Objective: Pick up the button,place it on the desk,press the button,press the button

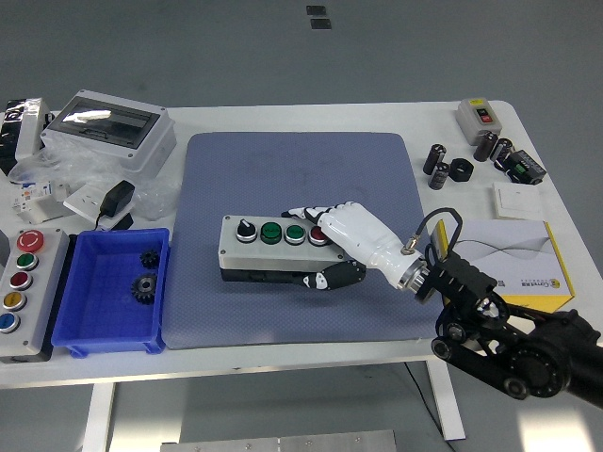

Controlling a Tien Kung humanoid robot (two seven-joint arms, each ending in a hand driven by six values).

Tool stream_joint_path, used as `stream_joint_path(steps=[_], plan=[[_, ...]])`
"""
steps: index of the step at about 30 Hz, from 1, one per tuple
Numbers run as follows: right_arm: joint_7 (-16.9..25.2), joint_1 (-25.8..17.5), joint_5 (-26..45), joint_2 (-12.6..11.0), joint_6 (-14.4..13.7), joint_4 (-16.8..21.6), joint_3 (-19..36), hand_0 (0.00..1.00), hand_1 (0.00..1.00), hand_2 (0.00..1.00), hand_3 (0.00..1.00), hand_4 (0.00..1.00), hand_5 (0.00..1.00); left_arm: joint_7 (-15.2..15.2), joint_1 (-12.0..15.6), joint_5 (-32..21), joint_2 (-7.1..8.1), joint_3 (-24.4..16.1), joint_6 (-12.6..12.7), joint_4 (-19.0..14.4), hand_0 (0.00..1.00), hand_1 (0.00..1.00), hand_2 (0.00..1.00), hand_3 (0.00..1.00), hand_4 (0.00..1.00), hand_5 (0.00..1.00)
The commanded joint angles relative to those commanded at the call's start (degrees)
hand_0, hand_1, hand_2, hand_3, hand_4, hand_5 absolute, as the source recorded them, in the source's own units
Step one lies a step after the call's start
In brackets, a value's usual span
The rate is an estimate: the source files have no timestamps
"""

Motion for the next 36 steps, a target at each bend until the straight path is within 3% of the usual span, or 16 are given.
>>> stream_joint_path(steps=[5,6,11,12,17,18,23,24,29,30,35,36], plan=[[-0.4,0.2,-0.5,0.2,1.3,-0.7,-0.5,0.318,0.429,0.420,0.530,0.338,0.002,0.0,0.0,0.0,0.05,0.0,0.0,0.0,0.626,0.551,0.530,0.597,0.626,0.198],[-0.6,0.2,-0.4,0.2,1.6,-0.8,-0.4,0.441,0.499,0.489,0.616,0.327,0.002,0.0,0.0,-0.1,0.05,0.0,0.0,0.0,0.626,0.551,0.530,0.598,0.626,0.198],[-1.5,0.1,-0.2,0.2,3.1,-0.8,0.3,0.441,0.499,0.489,0.616,0.327,0.002,0.0,0.1,0.0,0.05,0.0,0.0,0.0,0.626,0.551,0.530,0.598,0.626,0.198],[-1.6,0.0,-0.1,0.2,3.3,-0.9,0.4,0.485,0.573,0.579,0.669,0.334,0.002,0.0,0.1,0.0,0.05,0.0,0.0,0.0,0.626,0.551,0.530,0.598,0.626,0.198],[-2.1,-0.1,0.5,0.1,4.4,-0.8,0.9,0.485,0.573,0.579,0.669,0.334,0.002,0.0,0.0,0.0,0.05,0.0,0.0,0.0,0.626,0.551,0.530,0.598,0.626,0.198],[-2.2,-0.1,0.6,0.0,4.6,-0.8,1.0,0.668,0.656,0.659,0.694,0.353,0.002,0.0,0.0,0.0,0.06,0.0,0.0,0.0,0.626,0.551,0.530,0.598,0.627,0.198],[-2.2,-0.3,0.8,-0.2,5.9,-0.5,2.2,0.668,0.656,0.659,0.694,0.353,0.002,0.0,0.1,0.3,0.12,-0.1,-0.1,0.0,0.626,0.551,0.530,0.598,0.627,0.198],[-2.1,-0.3,0.9,-0.3,6.3,-0.4,2.4,0.792,0.746,0.727,0.739,0.464,0.002,0.0,0.1,0.3,0.14,-0.1,-0.1,0.0,0.626,0.551,0.530,0.598,0.627,0.199],[-1.8,-0.7,2.3,-1.0,8.2,0.5,3.7,0.792,0.746,0.727,0.739,0.464,0.002,0.1,0.1,0.4,0.20,-0.1,-0.1,0.0,0.626,0.551,0.530,0.598,0.627,0.199],[-1.8,-0.7,2.9,-1.2,8.6,0.7,3.9,0.834,0.781,0.780,0.829,0.525,0.002,0.0,0.1,0.4,0.22,-0.1,-0.1,0.0,0.626,0.551,0.529,0.598,0.626,0.199],[-1.4,-1.0,6.5,-2.1,10.5,1.9,4.6,0.834,0.781,0.780,0.829,0.525,0.002,0.0,0.0,0.5,0.33,-0.1,-0.1,0.0,0.626,0.551,0.529,0.598,0.626,0.199],[-1.3,-1.0,7.0,-2.2,10.7,2.0,4.6,0.875,0.822,0.853,0.921,0.595,0.002,0.0,0.0,0.5,0.35,-0.1,-0.1,0.0,0.626,0.551,0.529,0.597,0.625,0.198]])
